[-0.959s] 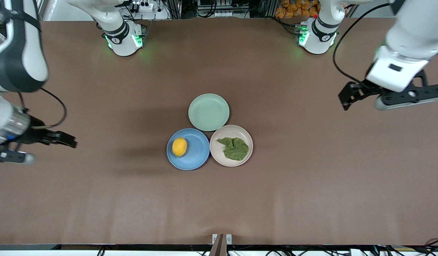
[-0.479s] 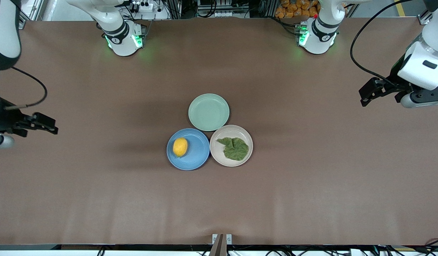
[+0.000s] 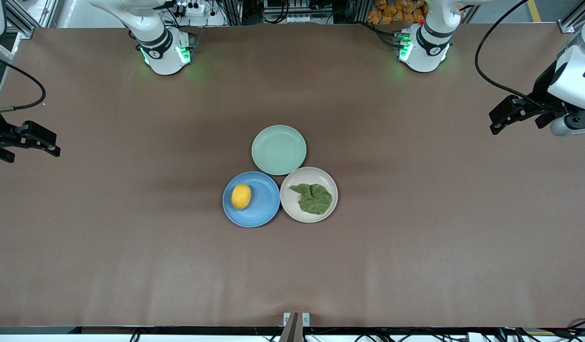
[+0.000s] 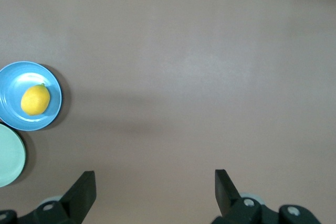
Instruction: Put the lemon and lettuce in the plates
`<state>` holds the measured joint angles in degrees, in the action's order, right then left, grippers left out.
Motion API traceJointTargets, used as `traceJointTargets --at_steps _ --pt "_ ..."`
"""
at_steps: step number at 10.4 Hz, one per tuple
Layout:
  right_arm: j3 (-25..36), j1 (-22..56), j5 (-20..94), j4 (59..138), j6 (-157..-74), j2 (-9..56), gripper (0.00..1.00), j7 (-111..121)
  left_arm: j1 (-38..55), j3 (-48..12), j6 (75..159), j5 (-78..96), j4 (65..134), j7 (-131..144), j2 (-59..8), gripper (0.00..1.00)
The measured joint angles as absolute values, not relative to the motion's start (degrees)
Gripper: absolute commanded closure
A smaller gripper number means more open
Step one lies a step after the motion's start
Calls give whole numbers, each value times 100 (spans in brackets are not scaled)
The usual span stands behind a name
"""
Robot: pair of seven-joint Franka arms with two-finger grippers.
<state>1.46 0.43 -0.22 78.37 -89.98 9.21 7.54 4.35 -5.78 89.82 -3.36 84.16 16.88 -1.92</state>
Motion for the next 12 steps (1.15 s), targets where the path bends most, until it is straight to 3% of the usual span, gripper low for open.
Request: traceJointTargets --at_steps 5,8,12 --pt "86 45 -137 7862 -9003 940 0 905 433 -554 8976 -336 8419 1446 -192 0" --pt "-434 77 -808 7861 -8867 937 0 979 423 -472 8976 -336 8420 1157 -192 0" --pt "184 36 5 7857 -8623 935 0 1078 427 -474 8976 -335 8427 857 -192 0"
